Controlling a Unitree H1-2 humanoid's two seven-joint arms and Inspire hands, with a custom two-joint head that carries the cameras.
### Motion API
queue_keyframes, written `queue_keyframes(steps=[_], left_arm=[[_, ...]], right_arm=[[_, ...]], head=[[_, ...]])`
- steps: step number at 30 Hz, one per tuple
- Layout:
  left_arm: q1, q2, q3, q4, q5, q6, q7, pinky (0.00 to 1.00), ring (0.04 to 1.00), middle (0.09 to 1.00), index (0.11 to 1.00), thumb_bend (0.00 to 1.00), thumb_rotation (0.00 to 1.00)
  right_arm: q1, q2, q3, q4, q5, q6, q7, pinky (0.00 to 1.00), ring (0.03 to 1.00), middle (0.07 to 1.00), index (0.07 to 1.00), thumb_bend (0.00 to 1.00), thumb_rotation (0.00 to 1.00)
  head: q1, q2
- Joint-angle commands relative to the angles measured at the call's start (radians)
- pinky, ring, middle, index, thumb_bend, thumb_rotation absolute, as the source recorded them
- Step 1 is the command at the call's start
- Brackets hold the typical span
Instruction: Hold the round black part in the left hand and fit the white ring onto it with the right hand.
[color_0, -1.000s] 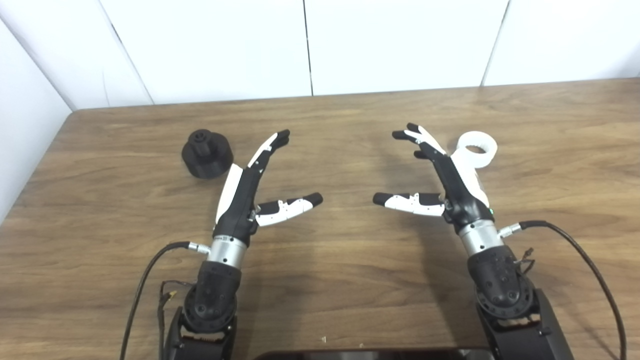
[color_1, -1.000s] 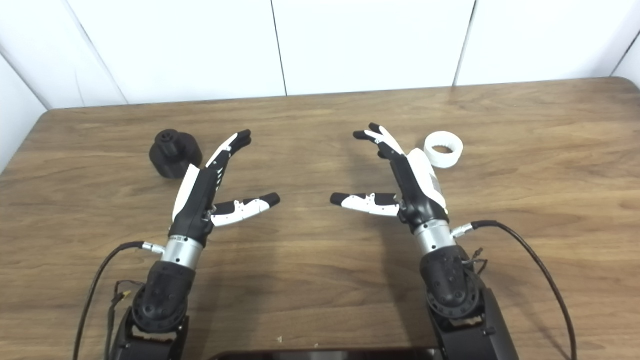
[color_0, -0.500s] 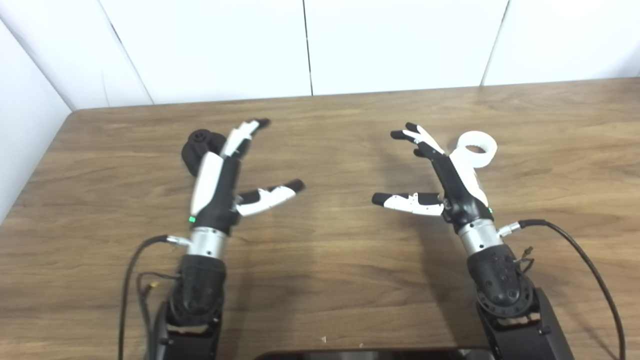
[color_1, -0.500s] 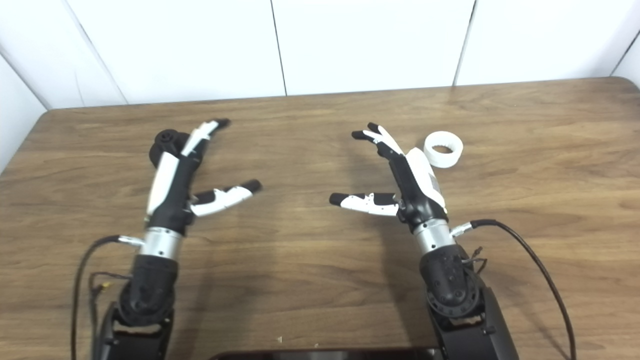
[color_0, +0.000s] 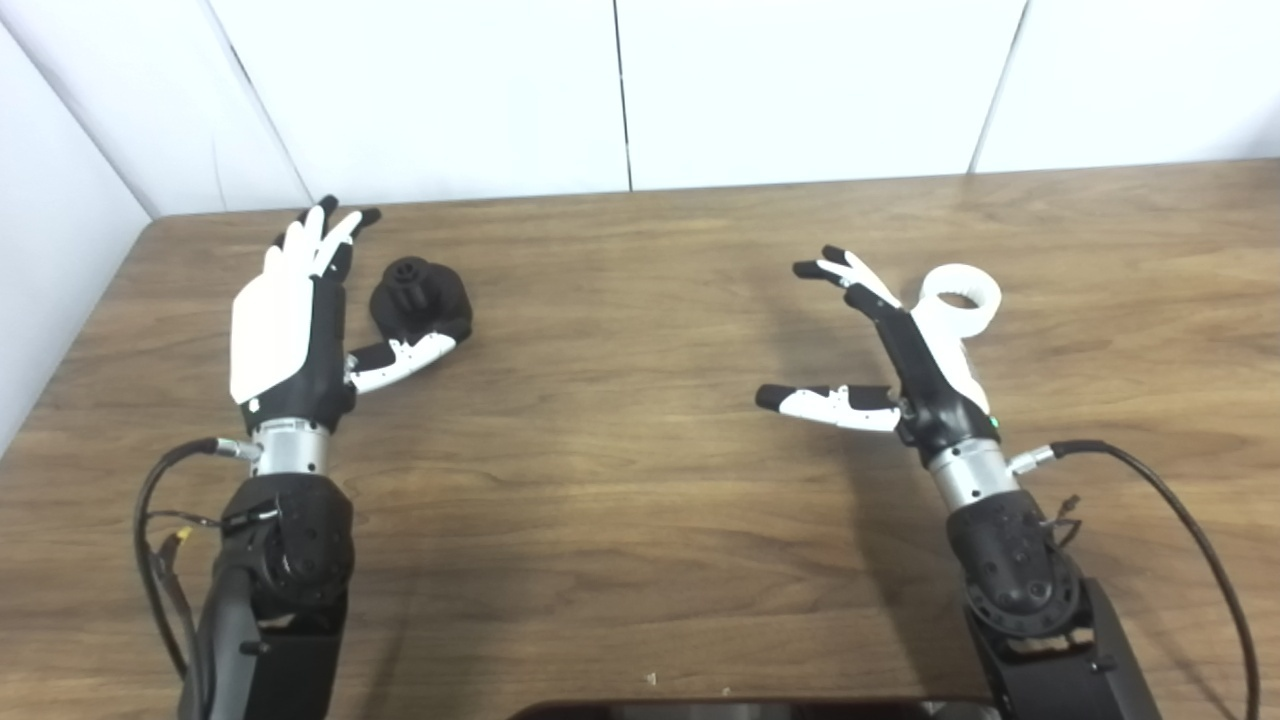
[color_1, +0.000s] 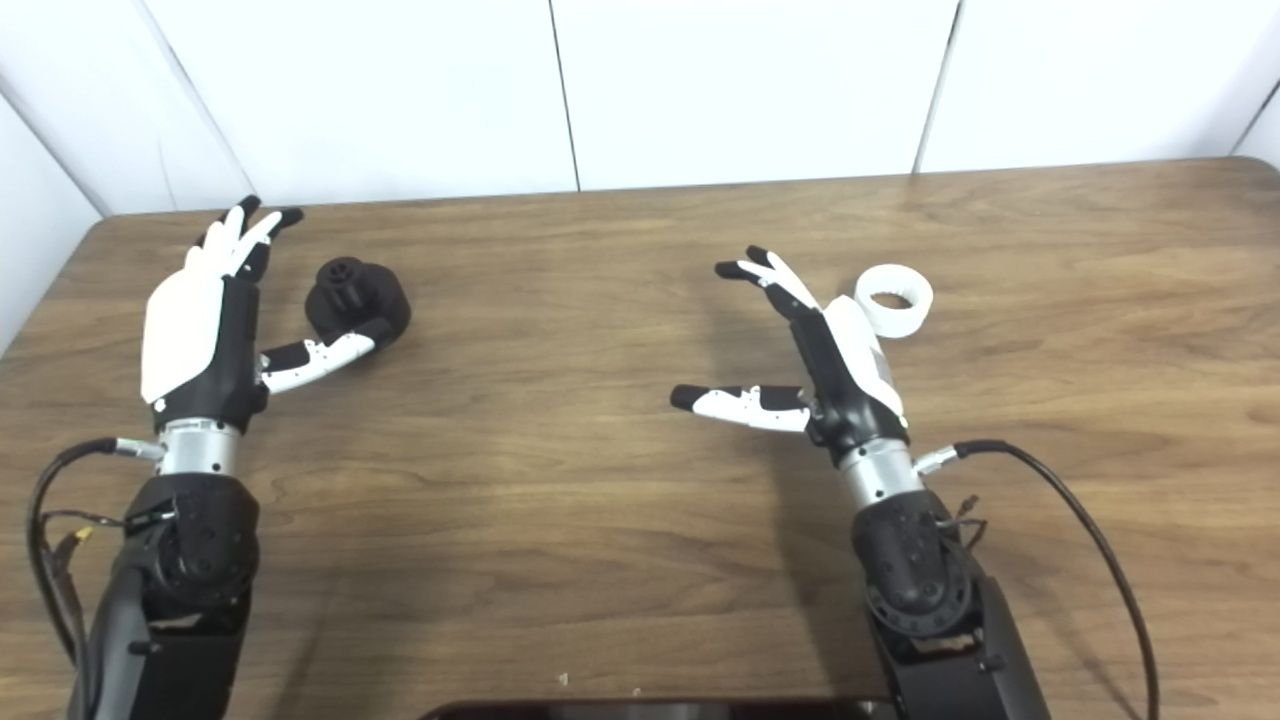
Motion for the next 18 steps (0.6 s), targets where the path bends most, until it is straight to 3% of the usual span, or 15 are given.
queue_keyframes(steps=[1,11,18], left_arm=[[-0.042,0.037,0.014,0.005,0.046,0.013,0.047,1.00,1.000,1.000,0.919,1.00,0.55],[-0.081,0.055,0.027,0.079,0.087,0.069,0.097,1.00,1.000,1.000,0.916,1.00,0.54],[-0.090,0.054,0.032,0.081,0.073,0.102,0.104,1.00,1.000,1.000,0.908,1.00,0.54]], right_arm=[[-0.045,-0.003,-0.006,-0.004,-0.003,-0.051,-0.022,0.86,0.917,0.929,0.816,0.88,0.38],[-0.036,-0.026,-0.027,0.004,0.041,-0.066,-0.015,0.87,0.935,0.944,0.826,0.87,0.37],[-0.031,-0.036,-0.040,0.021,0.060,-0.096,-0.028,0.85,0.922,0.932,0.814,0.88,0.35]], head=[[0.005,0.000],[0.150,-0.022],[0.181,-0.027]])
